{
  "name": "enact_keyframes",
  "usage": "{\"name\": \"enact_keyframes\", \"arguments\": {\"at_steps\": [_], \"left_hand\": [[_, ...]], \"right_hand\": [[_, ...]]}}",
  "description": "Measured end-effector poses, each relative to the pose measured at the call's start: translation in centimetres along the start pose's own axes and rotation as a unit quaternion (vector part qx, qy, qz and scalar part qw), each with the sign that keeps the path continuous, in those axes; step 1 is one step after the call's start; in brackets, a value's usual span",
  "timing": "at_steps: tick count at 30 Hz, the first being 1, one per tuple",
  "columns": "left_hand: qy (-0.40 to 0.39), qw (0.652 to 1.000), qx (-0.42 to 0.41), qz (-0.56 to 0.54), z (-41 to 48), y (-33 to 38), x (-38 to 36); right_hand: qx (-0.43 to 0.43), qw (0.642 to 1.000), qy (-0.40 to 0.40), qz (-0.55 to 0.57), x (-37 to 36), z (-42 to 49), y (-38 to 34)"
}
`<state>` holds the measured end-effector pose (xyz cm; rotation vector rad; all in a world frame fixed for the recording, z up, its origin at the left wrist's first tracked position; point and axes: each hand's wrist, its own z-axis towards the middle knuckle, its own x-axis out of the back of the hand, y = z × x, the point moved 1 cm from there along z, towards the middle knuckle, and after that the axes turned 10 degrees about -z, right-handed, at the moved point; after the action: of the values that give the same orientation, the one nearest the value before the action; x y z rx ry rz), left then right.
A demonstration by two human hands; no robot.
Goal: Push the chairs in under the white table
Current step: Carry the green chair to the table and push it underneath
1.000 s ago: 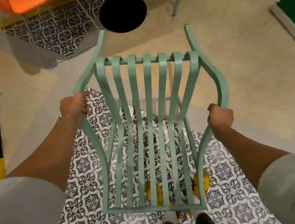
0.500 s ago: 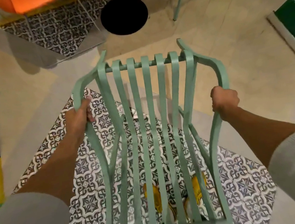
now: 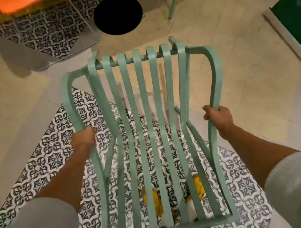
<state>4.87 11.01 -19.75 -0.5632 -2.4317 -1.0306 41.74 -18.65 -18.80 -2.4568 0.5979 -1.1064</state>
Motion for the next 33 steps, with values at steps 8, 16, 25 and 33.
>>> {"name": "enact_keyframes", "arguments": {"at_steps": [8,16,25,33], "left_hand": [[-0.023,0.999,-0.008,-0.022,0.8,0.0,1.4],[-0.055,0.997,-0.001,-0.052,0.3,-0.3,2.3],[-0.129,0.978,-0.075,-0.147,1.8,2.3,2.3],[-0.172,0.981,-0.054,-0.075,-2.0,-8.2,4.7]], "right_hand": [[-0.059,0.993,0.010,-0.098,-1.9,-0.4,2.5],[-0.034,0.998,-0.014,-0.055,-1.8,-1.9,3.6],[-0.029,0.981,-0.012,-0.190,-2.6,-3.5,8.3],[0.047,0.974,-0.027,-0.222,-1.5,-1.9,3.6]]}}
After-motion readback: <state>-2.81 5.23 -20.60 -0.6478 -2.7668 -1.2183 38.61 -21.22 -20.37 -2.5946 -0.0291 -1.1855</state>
